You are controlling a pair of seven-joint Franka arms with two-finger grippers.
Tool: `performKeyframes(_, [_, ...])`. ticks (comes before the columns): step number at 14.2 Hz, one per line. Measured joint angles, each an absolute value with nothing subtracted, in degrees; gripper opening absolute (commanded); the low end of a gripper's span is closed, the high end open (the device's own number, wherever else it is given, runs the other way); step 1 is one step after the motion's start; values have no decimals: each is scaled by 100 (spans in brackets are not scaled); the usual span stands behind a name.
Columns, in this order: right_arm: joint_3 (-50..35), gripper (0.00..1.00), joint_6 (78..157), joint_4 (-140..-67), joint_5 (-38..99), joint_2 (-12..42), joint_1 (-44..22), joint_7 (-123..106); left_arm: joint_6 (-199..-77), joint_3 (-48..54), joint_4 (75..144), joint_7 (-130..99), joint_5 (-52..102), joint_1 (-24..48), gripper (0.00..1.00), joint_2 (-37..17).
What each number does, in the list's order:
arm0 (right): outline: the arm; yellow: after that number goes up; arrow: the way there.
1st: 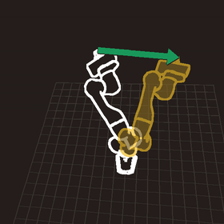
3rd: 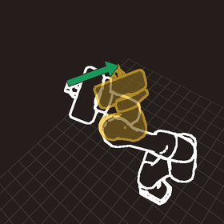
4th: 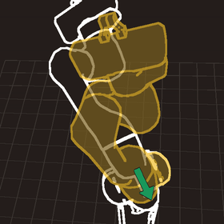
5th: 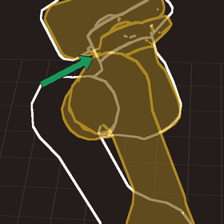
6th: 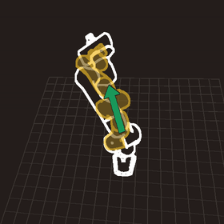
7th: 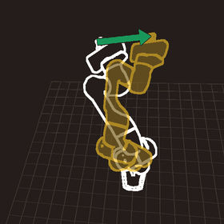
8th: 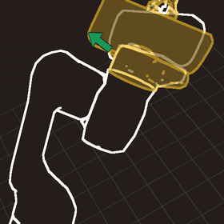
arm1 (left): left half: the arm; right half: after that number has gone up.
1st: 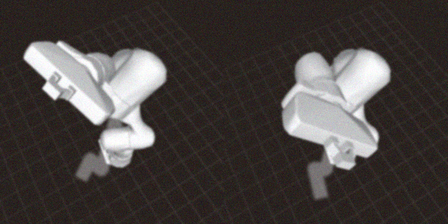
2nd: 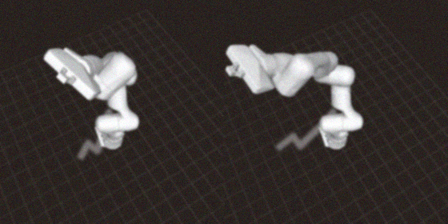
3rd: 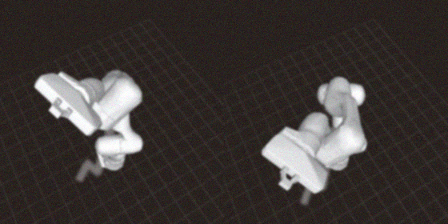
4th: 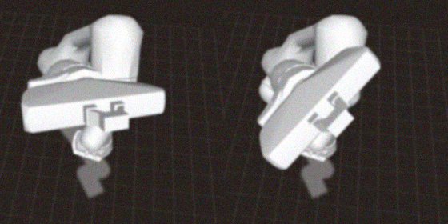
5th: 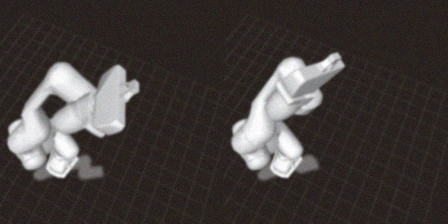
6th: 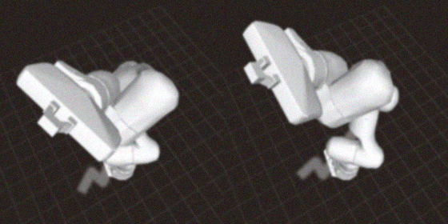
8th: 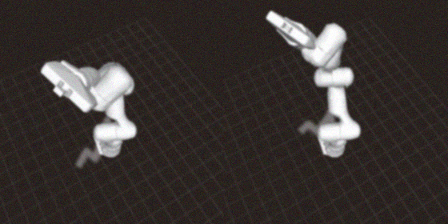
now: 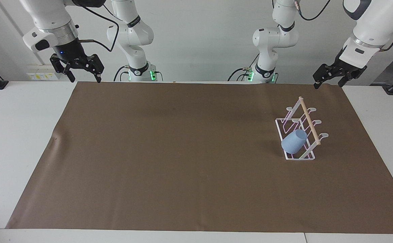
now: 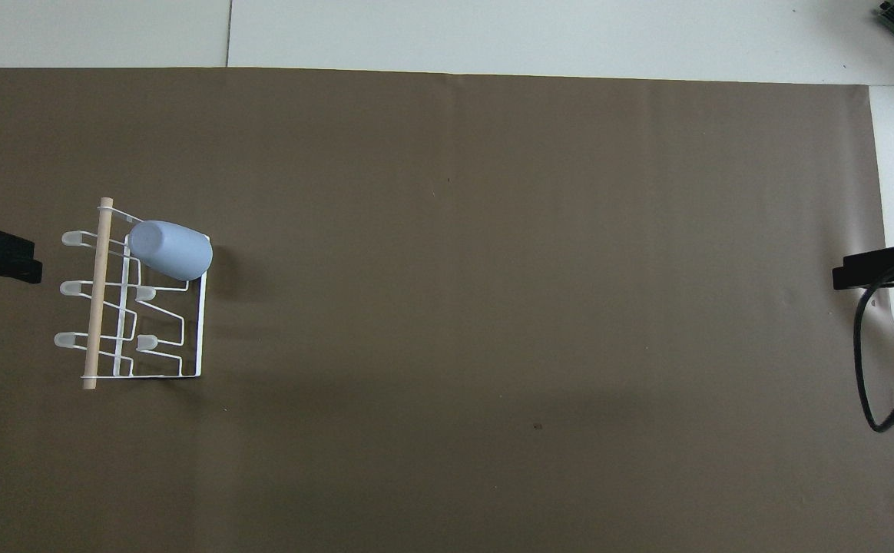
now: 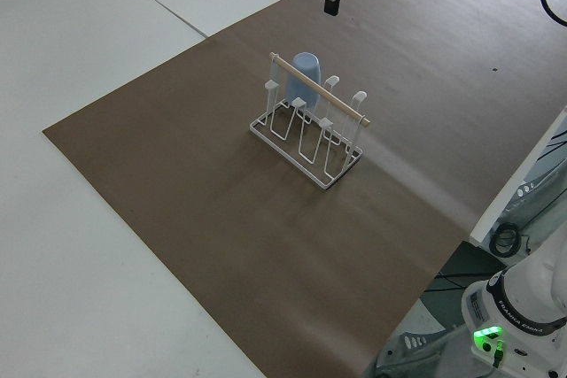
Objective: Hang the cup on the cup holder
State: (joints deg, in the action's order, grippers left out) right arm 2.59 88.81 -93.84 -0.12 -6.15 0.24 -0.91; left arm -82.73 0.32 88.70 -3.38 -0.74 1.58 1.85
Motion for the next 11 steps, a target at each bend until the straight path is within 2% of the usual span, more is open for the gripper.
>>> performKeyframes(11, [446, 100, 8900, -9384, -12, -613, -228, -91, -8621, 2, 8872, -6, -74, 147, 100, 182])
